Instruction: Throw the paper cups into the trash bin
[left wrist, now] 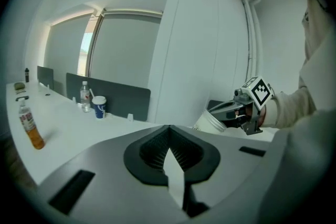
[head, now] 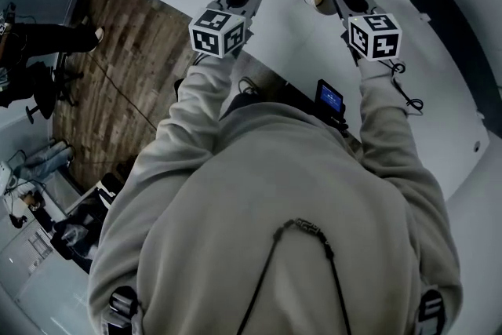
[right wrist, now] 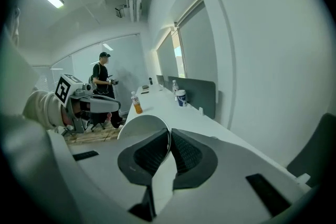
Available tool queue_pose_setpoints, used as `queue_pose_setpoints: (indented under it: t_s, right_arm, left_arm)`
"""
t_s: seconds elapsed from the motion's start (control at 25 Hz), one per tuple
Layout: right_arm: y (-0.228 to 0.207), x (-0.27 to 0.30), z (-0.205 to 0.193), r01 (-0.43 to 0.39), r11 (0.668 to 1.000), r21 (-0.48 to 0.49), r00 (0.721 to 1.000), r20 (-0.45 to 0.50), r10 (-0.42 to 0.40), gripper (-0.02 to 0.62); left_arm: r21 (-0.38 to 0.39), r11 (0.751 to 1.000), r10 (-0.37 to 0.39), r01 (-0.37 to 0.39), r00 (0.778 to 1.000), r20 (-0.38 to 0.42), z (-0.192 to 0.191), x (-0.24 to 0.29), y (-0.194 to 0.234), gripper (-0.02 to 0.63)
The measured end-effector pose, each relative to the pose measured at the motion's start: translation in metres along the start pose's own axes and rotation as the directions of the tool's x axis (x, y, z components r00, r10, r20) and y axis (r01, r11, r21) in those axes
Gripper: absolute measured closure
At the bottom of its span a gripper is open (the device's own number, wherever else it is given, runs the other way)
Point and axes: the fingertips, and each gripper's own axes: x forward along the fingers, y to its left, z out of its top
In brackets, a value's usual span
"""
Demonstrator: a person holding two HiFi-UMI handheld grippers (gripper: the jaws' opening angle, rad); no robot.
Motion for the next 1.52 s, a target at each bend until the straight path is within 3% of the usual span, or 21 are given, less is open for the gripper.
queue_pose_setpoints:
  t_s: [0.24,0.4,0.56,0.72,0.88,1.12,1.32,1.52]
  right_arm:
    - [0.095,0.016,0.035,-0.142,0.986,-0.083,0.990,-0.027,0.140,0.557]
    - [0.197,0.060,0.039,-0.266,0.948,-0.175,0.964,-0.071,0.257,0.557]
    - [0.308,0.092,0.043,-0.381,0.886,-0.264,0.925,-0.102,0.367,0.557]
    - [0.406,0.106,0.042,-0.454,0.839,-0.301,0.891,-0.131,0.435,0.556]
    - [0.489,0.115,0.044,-0.519,0.781,-0.347,0.853,-0.154,0.499,0.556]
    - [0.581,0.118,0.047,-0.572,0.720,-0.392,0.815,-0.169,0.555,0.555]
    - [0.655,0.117,0.046,-0.623,0.644,-0.444,0.769,-0.199,0.607,0.556]
    - [0.692,0.119,0.037,-0.674,0.556,-0.486,0.724,-0.285,0.629,0.557]
  left_arm:
    - [-0.001,0.991,0.131,-0.131,0.991,0.008,0.003,-0.098,0.018,0.603]
    - [-0.071,0.965,0.258,-0.253,0.964,0.062,-0.025,-0.188,0.060,0.603]
    - [-0.148,0.913,0.395,-0.379,0.914,0.094,-0.059,-0.286,0.105,0.603]
    - [-0.198,0.871,0.476,-0.450,0.874,0.103,-0.091,-0.379,0.125,0.603]
    - [-0.230,0.818,0.562,-0.527,0.818,0.126,-0.112,-0.463,0.142,0.603]
    - [-0.275,0.719,0.685,-0.639,0.718,0.122,-0.139,-0.560,0.162,0.603]
    - [-0.304,0.678,0.728,-0.670,0.670,0.146,-0.158,-0.618,0.162,0.603]
    - [-0.387,0.608,0.783,-0.693,0.604,0.149,-0.177,-0.654,0.166,0.603]
